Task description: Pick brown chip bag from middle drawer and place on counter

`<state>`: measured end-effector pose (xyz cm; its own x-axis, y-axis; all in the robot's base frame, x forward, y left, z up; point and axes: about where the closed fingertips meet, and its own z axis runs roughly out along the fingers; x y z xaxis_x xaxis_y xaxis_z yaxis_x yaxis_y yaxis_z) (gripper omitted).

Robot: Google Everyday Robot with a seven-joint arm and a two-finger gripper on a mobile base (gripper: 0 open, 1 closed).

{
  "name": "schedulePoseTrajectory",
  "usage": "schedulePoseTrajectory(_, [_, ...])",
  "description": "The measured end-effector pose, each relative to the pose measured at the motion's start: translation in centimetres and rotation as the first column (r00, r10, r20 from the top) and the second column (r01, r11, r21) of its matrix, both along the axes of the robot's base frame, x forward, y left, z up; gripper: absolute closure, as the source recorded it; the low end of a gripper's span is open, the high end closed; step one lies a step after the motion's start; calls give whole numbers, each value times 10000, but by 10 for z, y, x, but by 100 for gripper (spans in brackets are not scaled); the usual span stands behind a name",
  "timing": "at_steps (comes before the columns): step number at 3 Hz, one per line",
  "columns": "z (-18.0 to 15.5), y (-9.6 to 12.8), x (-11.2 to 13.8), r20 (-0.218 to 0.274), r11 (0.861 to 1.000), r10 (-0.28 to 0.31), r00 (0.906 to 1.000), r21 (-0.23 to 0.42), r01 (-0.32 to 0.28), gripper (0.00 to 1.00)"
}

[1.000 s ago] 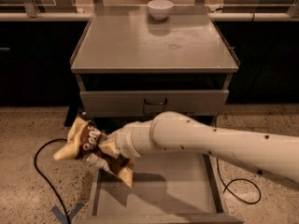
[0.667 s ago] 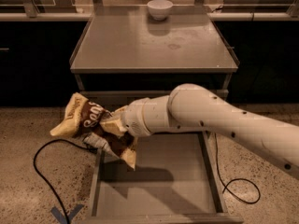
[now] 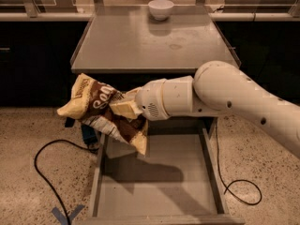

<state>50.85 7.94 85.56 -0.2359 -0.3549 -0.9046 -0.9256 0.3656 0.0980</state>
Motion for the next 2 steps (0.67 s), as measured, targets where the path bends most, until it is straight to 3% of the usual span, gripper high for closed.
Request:
schedulePoseTrajectory(1, [44,-9,17,847,9995,-282,9960,196,266,100])
schedulePoseTrajectory(2, [110,-10,32,2001,9990,-135,9797,438,48,100])
